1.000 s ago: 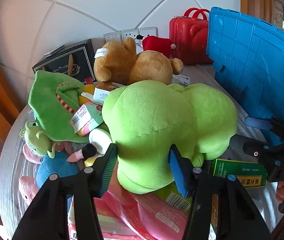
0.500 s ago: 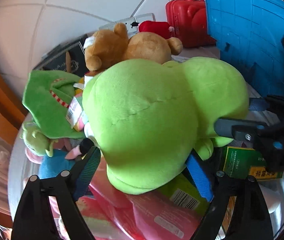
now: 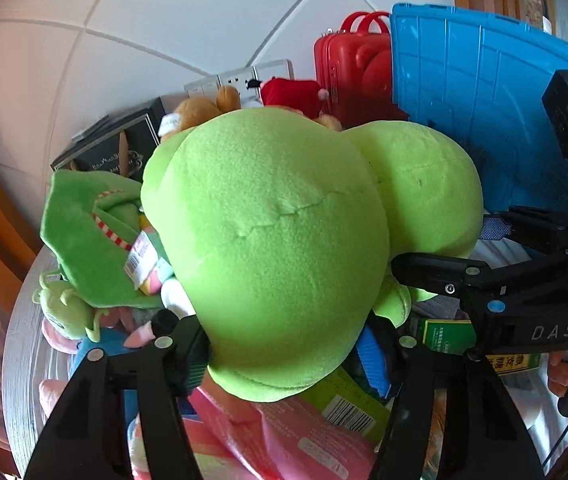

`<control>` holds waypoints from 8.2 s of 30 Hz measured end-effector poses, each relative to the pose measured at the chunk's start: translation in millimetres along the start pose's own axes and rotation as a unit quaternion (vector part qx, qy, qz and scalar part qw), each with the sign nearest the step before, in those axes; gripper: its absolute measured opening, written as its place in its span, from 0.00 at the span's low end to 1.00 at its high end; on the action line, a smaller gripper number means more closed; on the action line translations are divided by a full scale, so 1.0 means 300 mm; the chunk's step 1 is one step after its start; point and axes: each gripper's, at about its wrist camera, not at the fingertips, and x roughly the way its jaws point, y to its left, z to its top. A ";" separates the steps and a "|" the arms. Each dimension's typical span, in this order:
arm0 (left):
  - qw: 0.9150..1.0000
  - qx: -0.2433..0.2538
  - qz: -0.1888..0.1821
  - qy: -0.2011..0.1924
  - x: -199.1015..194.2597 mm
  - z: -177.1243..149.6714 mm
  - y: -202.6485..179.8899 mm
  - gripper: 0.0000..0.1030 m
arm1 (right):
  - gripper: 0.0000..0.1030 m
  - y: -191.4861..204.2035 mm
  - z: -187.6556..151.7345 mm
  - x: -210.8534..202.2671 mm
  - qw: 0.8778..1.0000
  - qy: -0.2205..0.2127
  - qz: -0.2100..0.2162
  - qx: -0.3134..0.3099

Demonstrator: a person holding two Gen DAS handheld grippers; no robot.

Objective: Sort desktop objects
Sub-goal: 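Carry the green frog plush over the blue crate with both tools, then open both tools to drop the frog plush into the crate, then withdraw both tools from the crate back toward the pile, then grasp the white-pink tissue pack with left tool while right tool grasps a small tube, then carry the tissue pack and small tube over the blue crate with both tools, then open both tools to drop the tube and tissue pack into the crate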

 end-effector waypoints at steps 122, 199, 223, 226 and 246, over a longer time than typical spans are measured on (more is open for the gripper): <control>0.947 -0.262 0.174 0.066 -0.569 -0.727 0.425 0.77 | 1.00 0.298 -0.083 -0.693 0.994 -0.104 -0.028 -0.015; 0.984 -0.157 0.050 -0.068 -0.675 -0.281 0.206 0.84 | 0.11 0.252 -0.236 -0.738 0.988 -0.043 -0.144 0.033; 0.987 -0.014 -0.125 -0.097 -0.650 0.595 -1.093 0.84 | 0.11 -0.657 0.004 -1.370 0.963 -0.123 -0.240 -0.006; 0.991 -0.003 -0.111 -0.080 -0.599 0.587 -1.192 0.84 | 0.11 -0.740 -0.001 -1.381 0.962 -0.125 -0.241 -0.007; 0.997 0.044 -0.053 -0.042 -0.514 0.559 -1.323 0.86 | 0.11 -0.851 -0.002 -1.352 0.961 -0.116 -0.252 0.000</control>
